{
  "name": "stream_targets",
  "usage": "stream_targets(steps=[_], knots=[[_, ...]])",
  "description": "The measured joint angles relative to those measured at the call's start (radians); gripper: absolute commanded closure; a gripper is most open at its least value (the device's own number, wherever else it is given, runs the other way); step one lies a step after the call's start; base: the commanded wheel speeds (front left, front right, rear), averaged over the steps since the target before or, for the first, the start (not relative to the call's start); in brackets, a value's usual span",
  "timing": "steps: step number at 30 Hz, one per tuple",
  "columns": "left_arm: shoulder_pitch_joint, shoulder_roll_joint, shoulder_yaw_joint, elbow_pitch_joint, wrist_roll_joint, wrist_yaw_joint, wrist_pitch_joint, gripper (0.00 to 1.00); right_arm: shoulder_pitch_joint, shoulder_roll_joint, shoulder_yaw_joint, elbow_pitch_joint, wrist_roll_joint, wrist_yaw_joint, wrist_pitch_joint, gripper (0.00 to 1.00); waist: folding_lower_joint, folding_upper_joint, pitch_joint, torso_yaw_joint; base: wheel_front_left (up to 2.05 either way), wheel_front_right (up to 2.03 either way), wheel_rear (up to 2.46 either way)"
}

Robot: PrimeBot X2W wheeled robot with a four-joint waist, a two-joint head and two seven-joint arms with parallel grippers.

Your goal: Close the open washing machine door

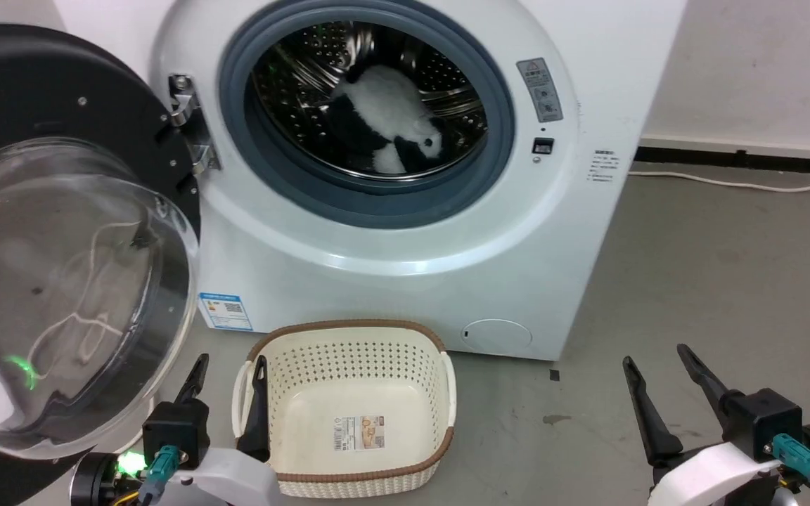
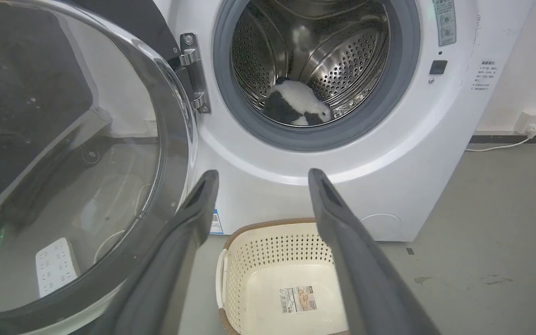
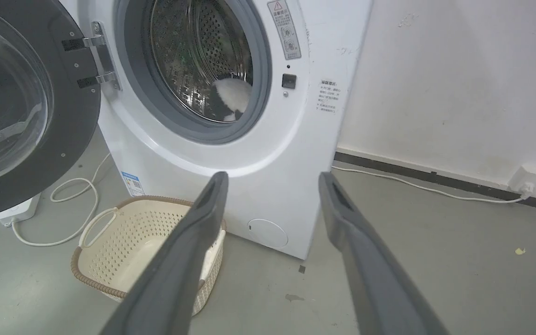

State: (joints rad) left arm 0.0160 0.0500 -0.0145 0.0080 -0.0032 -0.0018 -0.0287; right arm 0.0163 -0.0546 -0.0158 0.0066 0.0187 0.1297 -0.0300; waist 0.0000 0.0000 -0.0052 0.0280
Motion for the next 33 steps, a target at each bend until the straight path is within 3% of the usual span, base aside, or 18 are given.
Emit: stream_targets(steps=[33], knots=[[0.032,0.001,-0.016,-0.018,-0.011,0.026,-0.079,0.00,-0.014,0.000,0.089,0.051,0.007,0.000,-0.078,0.00,0.0000,0.0000,0.002,0.195,0.00,0.00,0.00]])
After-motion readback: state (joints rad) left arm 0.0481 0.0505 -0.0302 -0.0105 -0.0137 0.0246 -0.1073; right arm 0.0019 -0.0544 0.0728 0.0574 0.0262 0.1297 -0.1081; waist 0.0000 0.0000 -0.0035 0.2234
